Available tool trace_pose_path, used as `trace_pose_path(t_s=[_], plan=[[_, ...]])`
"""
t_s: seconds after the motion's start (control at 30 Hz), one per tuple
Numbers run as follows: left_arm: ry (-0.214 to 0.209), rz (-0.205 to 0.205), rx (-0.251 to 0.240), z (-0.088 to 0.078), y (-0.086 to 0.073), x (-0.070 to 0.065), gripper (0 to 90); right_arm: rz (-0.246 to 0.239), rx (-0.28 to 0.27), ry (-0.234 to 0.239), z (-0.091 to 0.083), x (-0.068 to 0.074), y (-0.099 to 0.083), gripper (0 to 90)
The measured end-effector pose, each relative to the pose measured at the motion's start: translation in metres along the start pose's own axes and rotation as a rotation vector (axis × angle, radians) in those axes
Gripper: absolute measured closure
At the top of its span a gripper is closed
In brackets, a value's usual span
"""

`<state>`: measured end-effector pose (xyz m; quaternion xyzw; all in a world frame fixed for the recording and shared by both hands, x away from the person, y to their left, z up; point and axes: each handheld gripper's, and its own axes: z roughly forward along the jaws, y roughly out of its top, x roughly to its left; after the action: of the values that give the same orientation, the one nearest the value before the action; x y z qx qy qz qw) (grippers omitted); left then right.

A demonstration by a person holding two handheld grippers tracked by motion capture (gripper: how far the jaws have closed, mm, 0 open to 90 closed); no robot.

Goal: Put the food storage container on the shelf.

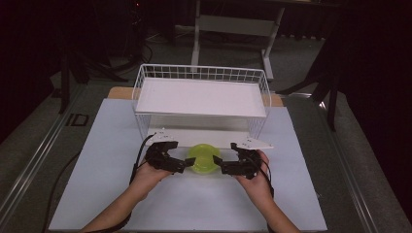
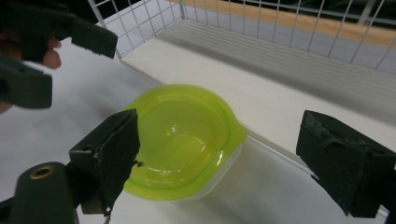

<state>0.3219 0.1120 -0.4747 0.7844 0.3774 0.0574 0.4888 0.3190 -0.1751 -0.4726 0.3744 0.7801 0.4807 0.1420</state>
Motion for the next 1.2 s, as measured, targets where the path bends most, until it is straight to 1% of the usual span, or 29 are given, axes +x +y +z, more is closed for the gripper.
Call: trace_pose_path(t_s=[0.07, 0.1, 0.13, 0.17, 0.2, 0.23, 0.3, 0.37, 0.4, 0.43, 0.47, 0.53, 0.6, 0.63, 0.67, 0.7, 0.73, 0.77, 0.8, 0.83, 0.87, 0.9, 0.93, 0.97, 1.0, 1.07, 1.1, 1.2], plan=[[-0.002, -0.014, 0.005, 0.003, 0.0, 0.002, 2.3, 0.02, 0.008, -0.013, 0.003, -0.003, 0.0, 13.7], [-0.002, -0.021, 0.011, 0.004, 0.0, 0.003, 2.3, 0.029, 0.012, -0.011, 0.005, -0.004, 0.0, 14.4], [-0.007, -0.025, 0.007, 0.005, 0.0, 0.004, 4.5, 0.036, 0.017, -0.016, 0.007, -0.006, 0.0, 14.5], [0.0, -0.026, 0.008, 0.006, 0.0, 0.005, 6.7, 0.042, 0.022, -0.022, 0.008, -0.007, 0.0, 15.1], [-0.001, -0.028, 0.011, 0.007, 0.001, 0.006, 6.7, 0.05, 0.027, -0.021, 0.01, -0.008, 0.0, 16.9], [-0.007, -0.033, 0.012, 0.008, 0.0, 0.007, 7.6, 0.058, 0.032, -0.021, 0.012, -0.009, 0.0, 17.0], [0.009, -0.041, 0.015, 0.009, 0.0, 0.008, 14.5, 0.064, 0.04, -0.022, 0.014, -0.01, 0.0, 17.1], [0.007, -0.064, 0.027, 0.012, -0.001, 0.01, 15.9, 0.084, 0.049, -0.02, 0.016, -0.012, -0.001, 19.7], [0.01, -0.073, 0.03, 0.013, -0.001, 0.011, 16.2, 0.095, 0.053, -0.02, 0.017, -0.013, -0.001, 21.1], [0.022, -0.078, 0.031, 0.014, -0.002, 0.011, 17.6, 0.099, 0.059, -0.017, 0.018, -0.014, -0.002, 21.5], [0.013, -0.086, 0.019, 0.013, -0.003, 0.012, 22.1, 0.109, 0.064, -0.016, 0.019, -0.014, -0.002, 22.8], [0.028, -0.105, 0.006, 0.013, -0.004, 0.013, 31.8, 0.124, 0.073, -0.016, 0.02, -0.016, -0.004, 24.1], [0.023, -0.134, 0.01, 0.014, -0.006, 0.015, 38.1, 0.135, 0.08, -0.02, 0.022, -0.017, -0.005, 28.9], [0.016, -0.145, 0.015, 0.015, -0.007, 0.016, 39.1, 0.136, 0.082, -0.022, 0.023, -0.018, -0.006, 29.0], [0.017, -0.152, 0.028, 0.016, -0.008, 0.017, 41.4, 0.148, 0.087, -0.017, 0.024, -0.018, -0.007, 29.5], [0.021, -0.161, 0.032, 0.018, -0.009, 0.017, 42.3, 0.152, 0.097, -0.016, 0.025, -0.018, -0.007, 31.4], [0.02, -0.165, 0.042, 0.019, -0.01, 0.018, 45.9, 0.15, 0.104, -0.022, 0.026, -0.017, -0.008, 32.9], [0.016, -0.171, 0.054, 0.02, -0.011, 0.018, 48.2, 0.158, 0.113, -0.016, 0.028, -0.017, -0.009, 34.0], [0.006, -0.177, 0.062, 0.021, -0.012, 0.019, 50.0, 0.164, 0.118, -0.015, 0.029, -0.017, -0.009, 35.3], [0.001, -0.178, 0.076, 0.022, -0.013, 0.019, 53.7, 0.165, 0.127, -0.014, 0.03, -0.016, -0.01, 38.5], [-0.007, -0.179, 0.084, 0.023, -0.013, 0.019, 55.0, 0.169, 0.136, -0.012, 0.031, -0.016, -0.011, 39.5], [-0.024, -0.182, 0.094, 0.024, -0.014, 0.02, 57.4, 0.167, 0.143, -0.015, 0.031, -0.016, -0.012, 41.8], [-0.033, -0.182, 0.105, 0.024, -0.014, 0.02, 59.0, 0.162, 0.149, -0.021, 0.031, -0.016, -0.012, 44.3], [-0.039, -0.19, 0.099, 0.024, -0.014, 0.02, 59.7, 0.161, 0.151, -0.022, 0.031, -0.016, -0.013, 46.3], [-0.04, -0.188, 0.1, 0.023, -0.013, 0.02, 60.8, 0.165, 0.154, -0.02, 0.03, -0.016, -0.013, 50.5], [-0.019, -0.185, 0.104, 0.023, -0.012, 0.019, 63.0, 0.156, 0.157, -0.012, 0.03, -0.014, -0.012, 55.7], [-0.016, -0.186, 0.11, 0.023, -0.011, 0.019, 63.7, 0.159, 0.158, 0.0, 0.03, -0.013, -0.011, 59.0], [-0.016, -0.197, 0.126, 0.022, -0.01, 0.019, 64.2, 0.165, 0.162, 0.021, 0.029, -0.012, -0.011, 63.4]])
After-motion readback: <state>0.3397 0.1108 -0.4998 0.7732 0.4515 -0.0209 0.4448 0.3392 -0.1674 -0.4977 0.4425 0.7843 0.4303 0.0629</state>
